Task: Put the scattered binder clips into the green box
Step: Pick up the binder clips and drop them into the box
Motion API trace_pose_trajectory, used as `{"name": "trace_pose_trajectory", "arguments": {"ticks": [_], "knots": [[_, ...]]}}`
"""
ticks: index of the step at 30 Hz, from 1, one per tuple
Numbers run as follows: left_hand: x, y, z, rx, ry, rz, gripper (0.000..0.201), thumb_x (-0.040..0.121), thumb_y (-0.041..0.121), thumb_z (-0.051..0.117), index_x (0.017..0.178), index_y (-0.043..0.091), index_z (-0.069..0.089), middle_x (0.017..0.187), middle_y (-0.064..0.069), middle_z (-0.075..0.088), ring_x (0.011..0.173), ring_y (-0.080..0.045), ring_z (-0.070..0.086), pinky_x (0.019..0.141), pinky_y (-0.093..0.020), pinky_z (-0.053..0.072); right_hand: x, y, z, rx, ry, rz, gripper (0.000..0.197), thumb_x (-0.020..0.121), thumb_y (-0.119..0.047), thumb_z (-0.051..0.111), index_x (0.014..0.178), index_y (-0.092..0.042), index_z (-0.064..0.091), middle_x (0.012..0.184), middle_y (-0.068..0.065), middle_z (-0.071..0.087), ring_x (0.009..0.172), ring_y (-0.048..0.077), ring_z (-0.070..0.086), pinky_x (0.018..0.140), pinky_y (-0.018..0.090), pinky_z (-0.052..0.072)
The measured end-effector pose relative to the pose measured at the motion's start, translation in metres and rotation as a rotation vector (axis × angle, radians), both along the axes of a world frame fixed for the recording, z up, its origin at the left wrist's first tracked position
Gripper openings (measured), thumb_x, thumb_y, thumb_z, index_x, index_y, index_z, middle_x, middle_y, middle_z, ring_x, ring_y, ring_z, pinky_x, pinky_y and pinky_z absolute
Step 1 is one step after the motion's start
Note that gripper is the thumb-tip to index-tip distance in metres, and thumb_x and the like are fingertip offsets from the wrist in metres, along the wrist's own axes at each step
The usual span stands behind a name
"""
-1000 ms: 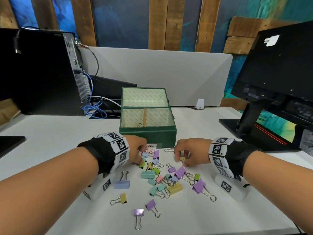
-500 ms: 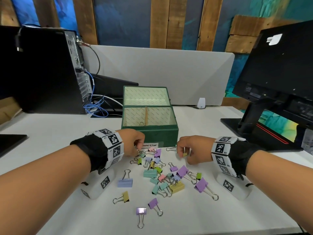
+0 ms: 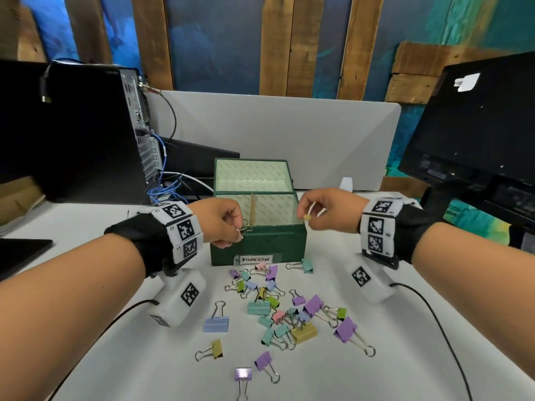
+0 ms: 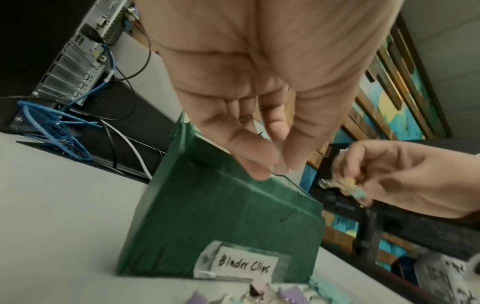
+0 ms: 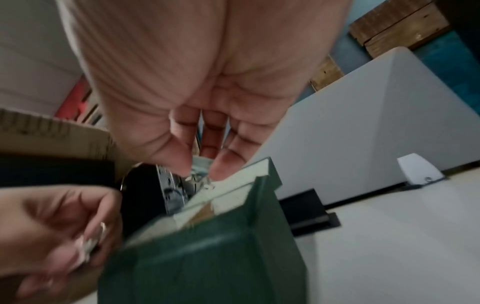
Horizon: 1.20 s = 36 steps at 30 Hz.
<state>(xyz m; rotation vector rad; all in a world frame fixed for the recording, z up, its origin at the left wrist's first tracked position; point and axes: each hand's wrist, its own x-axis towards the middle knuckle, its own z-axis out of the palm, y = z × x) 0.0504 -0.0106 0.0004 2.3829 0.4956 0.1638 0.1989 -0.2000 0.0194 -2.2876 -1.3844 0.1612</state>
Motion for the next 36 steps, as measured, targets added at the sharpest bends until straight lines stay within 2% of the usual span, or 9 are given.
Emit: {"name": "trace_pose_trajectory", "arguments": {"ticks": [4,7,10,13,17,20,23,27,36], "knots": [[0.008,-0.006,0.001,-0.093,-0.066,0.039,0.017,0.080,0.006,0.070,0.079,0.013,0.054,0.069,-0.001,0.061,0.055,-0.008,0.061,0.049,-0.012,0.052,0.002,0.027,0.005,0.160,0.052,-0.046,0.025,0.087,-0.008,0.059,0.106,-0.024,0.064,0.108,-0.003,0.063,0.098,0.013,0.060,0.074,0.014,0.044],[0.015,-0.012,0.003,-0.113,-0.117,0.054,0.018,0.080,0.007,0.070,0.078,0.014,0.054,0.066,-0.001,0.061,0.052,-0.007,0.060,0.049,-0.012,0.052,-0.001,0.039,-0.001,0.038,0.029,-0.053,0.041,0.092,0.001,0.048,0.125,-0.021,0.056,0.135,0.003,0.054,0.125,0.017,0.052,0.084,0.017,0.043],[0.022,-0.013,0.006,-0.046,-0.142,0.071,0.019,0.078,0.009,0.072,0.075,0.017,0.054,0.069,0.001,0.063,0.057,-0.010,0.063,0.061,-0.020,0.057,-0.003,0.034,-0.007,0.001,0.058,-0.028,0.055,0.090,0.011,0.038,0.131,-0.023,0.052,0.142,0.003,0.048,0.131,0.015,0.047,0.083,0.011,0.041],[0.031,-0.013,0.008,-0.009,-0.154,0.087,0.020,0.077,0.010,0.073,0.075,0.018,0.055,0.071,0.001,0.064,0.060,-0.011,0.064,0.069,-0.025,0.056,0.000,0.017,-0.013,0.044,0.033,-0.015,0.056,0.087,0.011,0.036,0.127,-0.025,0.053,0.137,0.001,0.052,0.126,0.013,0.051,0.080,0.007,0.042],[0.046,-0.015,0.013,0.017,-0.199,0.117,0.017,0.079,0.011,0.072,0.076,0.017,0.056,0.070,-0.001,0.068,0.059,-0.011,0.062,0.067,-0.023,0.054,-0.004,-0.013,-0.019,0.036,-0.020,-0.007,0.042,0.090,0.001,0.042,0.117,-0.025,0.060,0.120,-0.005,0.055,0.112,0.012,0.056,0.096,0.022,0.045],[0.059,-0.017,0.016,0.015,-0.224,0.134,0.020,0.079,0.008,0.071,0.072,0.018,0.055,0.073,0.000,0.066,0.062,-0.013,0.062,0.069,-0.027,0.055,-0.010,-0.030,-0.025,-0.064,-0.031,0.016,0.034,0.090,-0.005,0.047,0.106,-0.029,0.065,0.105,-0.013,0.055,0.099,0.009,0.058,0.088,0.017,0.046],[0.066,-0.021,0.013,0.086,-0.173,0.127,0.017,0.078,0.015,0.073,0.092,0.019,0.064,0.093,0.000,0.061,0.081,-0.016,0.059,0.066,-0.023,0.045,-0.015,-0.041,-0.031,-0.226,-0.013,0.073,0.032,0.089,-0.006,0.050,0.107,-0.027,0.066,0.102,-0.011,0.059,0.092,0.008,0.055,0.077,0.010,0.041],[0.055,-0.022,0.007,0.146,-0.134,0.082,0.029,0.079,0.024,0.072,0.107,0.022,0.064,0.112,0.002,0.059,0.102,-0.017,0.060,0.081,-0.025,0.042,-0.018,-0.051,-0.039,-0.390,0.045,0.108,0.029,0.084,-0.009,0.057,0.105,-0.027,0.067,0.095,-0.010,0.062,0.085,0.012,0.056,0.085,0.025,0.047],[-0.019,-0.039,-0.002,0.327,0.432,-0.267,0.039,0.069,0.048,0.075,0.101,0.035,0.057,0.084,0.006,0.062,0.071,-0.013,0.056,0.069,-0.026,0.049,-0.022,-0.053,-0.049,-0.576,0.210,0.135,0.052,0.065,-0.040,0.081,0.109,-0.045,0.054,0.086,-0.013,0.052,0.066,0.005,0.048,0.069,0.022,0.043]]}}
